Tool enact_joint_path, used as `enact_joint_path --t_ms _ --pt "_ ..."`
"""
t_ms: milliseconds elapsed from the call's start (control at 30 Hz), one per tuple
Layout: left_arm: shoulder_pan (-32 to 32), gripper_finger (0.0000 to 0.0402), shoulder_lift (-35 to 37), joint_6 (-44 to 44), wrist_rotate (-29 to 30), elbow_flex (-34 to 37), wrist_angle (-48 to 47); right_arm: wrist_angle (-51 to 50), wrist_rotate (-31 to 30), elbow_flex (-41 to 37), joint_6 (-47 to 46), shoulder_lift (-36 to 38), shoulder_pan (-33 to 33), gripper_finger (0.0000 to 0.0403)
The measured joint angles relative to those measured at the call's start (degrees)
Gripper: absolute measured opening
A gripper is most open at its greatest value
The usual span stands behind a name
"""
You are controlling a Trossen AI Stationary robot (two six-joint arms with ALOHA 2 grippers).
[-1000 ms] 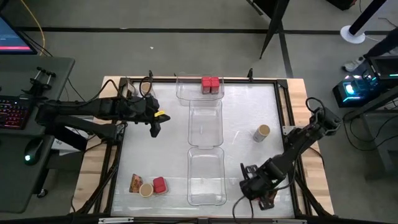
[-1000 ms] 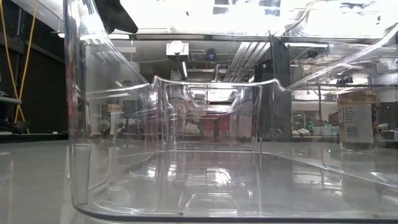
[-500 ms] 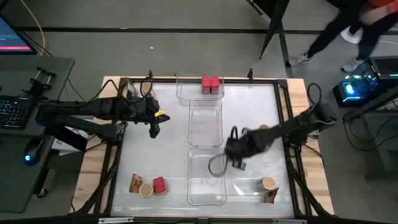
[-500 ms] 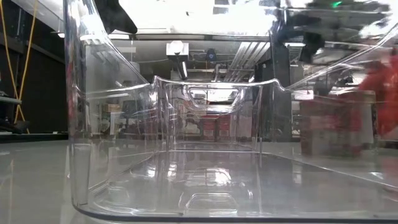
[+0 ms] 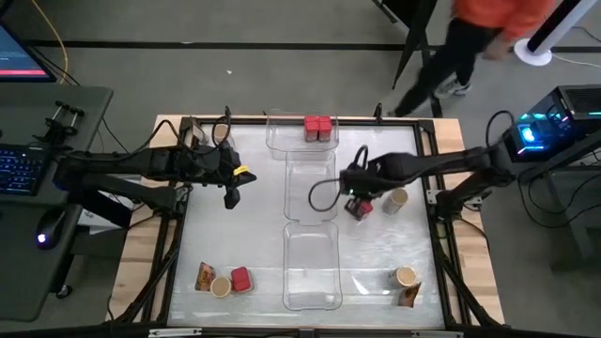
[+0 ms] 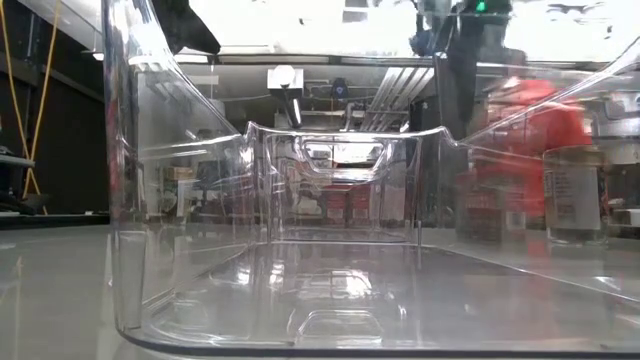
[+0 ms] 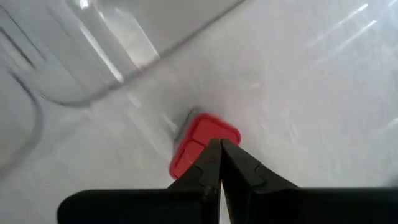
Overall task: Sort spices by type
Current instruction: Put the right red seasoning can into the top transparent bin
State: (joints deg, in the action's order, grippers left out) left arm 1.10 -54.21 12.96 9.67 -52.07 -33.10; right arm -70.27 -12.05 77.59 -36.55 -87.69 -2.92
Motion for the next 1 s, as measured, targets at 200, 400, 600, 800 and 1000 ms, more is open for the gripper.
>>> enact_joint_path --t_ms 200,400,600,800,1000 --pt "0.04 0.0 1.05 -2.19 1.21 0.0 -0.32 -0.38 3.19 1.04 -7.92 2.42 4.22 0.0026" --pt "0.06 0.0 3.99 -1.63 4.53 -0.74 -5.15 0.49 8.2 -3.76 -18.73 2.1 5.49 0.0138" --pt "0.05 0.0 7.92 -2.7 4.68 -2.37 -8.92 2.72 8.94 -6.24 -23.84 2.07 5.18 0.0265" --pt "0.07 0.0 10.9 -2.74 5.01 -2.54 -9.24 2.12 10.23 -6.26 -22.71 -0.18 5.18 0.0327" --pt "0.07 0.0 11.91 -2.74 5.01 -2.54 -9.61 3.94 14.04 -6.26 -18.54 -5.13 5.2 0.0332"
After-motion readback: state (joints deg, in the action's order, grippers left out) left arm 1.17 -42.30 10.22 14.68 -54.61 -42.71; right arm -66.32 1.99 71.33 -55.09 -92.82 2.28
